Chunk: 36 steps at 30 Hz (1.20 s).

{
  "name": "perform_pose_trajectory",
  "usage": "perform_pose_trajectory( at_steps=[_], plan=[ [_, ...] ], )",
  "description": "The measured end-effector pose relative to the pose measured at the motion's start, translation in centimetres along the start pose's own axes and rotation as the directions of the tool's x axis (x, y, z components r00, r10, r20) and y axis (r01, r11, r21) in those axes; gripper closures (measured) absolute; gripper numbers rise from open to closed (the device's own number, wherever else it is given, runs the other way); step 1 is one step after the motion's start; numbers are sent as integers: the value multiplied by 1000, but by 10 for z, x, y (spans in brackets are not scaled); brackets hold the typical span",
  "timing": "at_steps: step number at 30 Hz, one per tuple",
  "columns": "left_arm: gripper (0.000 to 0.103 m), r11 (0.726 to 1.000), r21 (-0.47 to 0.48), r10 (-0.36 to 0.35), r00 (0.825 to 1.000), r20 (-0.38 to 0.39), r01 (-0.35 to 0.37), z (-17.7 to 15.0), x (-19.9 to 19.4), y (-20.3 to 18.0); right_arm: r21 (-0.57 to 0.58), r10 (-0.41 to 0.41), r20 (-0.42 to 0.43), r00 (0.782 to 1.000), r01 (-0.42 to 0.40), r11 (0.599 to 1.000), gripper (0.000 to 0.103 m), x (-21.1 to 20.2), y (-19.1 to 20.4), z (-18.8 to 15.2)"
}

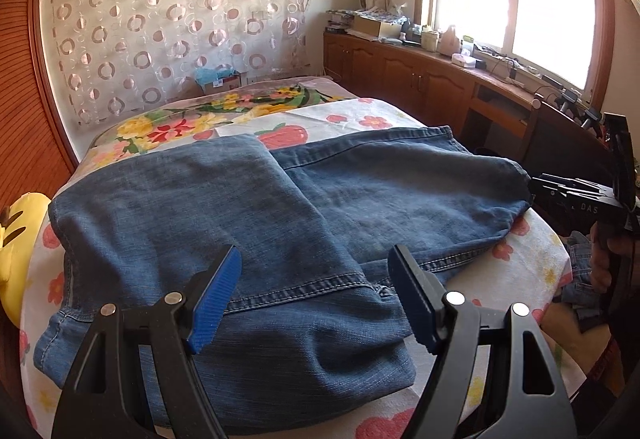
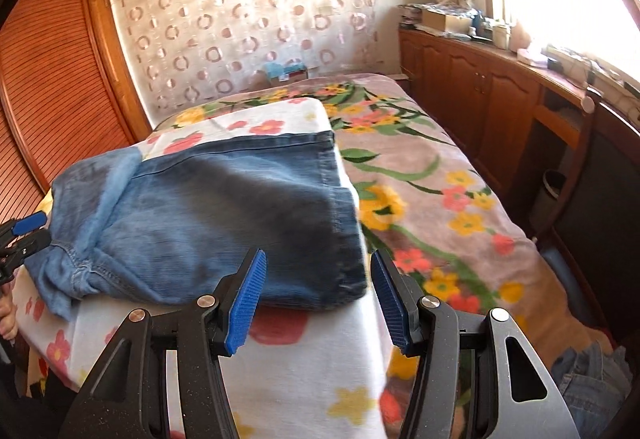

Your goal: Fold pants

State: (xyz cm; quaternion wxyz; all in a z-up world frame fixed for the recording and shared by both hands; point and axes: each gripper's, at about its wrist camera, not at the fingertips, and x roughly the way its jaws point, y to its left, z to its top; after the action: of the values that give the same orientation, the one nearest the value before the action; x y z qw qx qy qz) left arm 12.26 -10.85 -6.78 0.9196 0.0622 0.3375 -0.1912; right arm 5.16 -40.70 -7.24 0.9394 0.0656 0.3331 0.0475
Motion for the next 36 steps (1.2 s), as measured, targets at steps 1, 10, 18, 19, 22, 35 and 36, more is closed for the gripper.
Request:
perform_pose_trajectory(
  at_steps=[1,10,18,19,22,35,36],
  plan=[
    [26,1000,0,-1,1000,0,1,0,0,-1,4,0,-1,1000,0,1000,46,4,-3,1],
    [26,1000,-19,6,1000,9,-6,-1,-4,5,24,21,-64,998,-19,1000,47,21,4,8],
    [26,998,-54,17,999,49,-14,-4,-24,22,15,70,-35,997,-69,997,95,15,7,34],
    [26,998,-60,20,998,56,-17,-4,-28,25,0,78,-16,997,-78,997,95,10,14,40],
    [26,997,-76,30,997,75,-24,-5,-37,34,-62,137,36,990,-135,989,95,-6,44,64],
    [26,993,-115,48,995,88,-38,-9,-44,54,-317,353,16,935,-330,889,63,-45,157,92],
    [26,993,-113,43,995,86,-34,-9,-42,52,-310,353,24,935,-329,892,62,-47,150,93]
  ],
)
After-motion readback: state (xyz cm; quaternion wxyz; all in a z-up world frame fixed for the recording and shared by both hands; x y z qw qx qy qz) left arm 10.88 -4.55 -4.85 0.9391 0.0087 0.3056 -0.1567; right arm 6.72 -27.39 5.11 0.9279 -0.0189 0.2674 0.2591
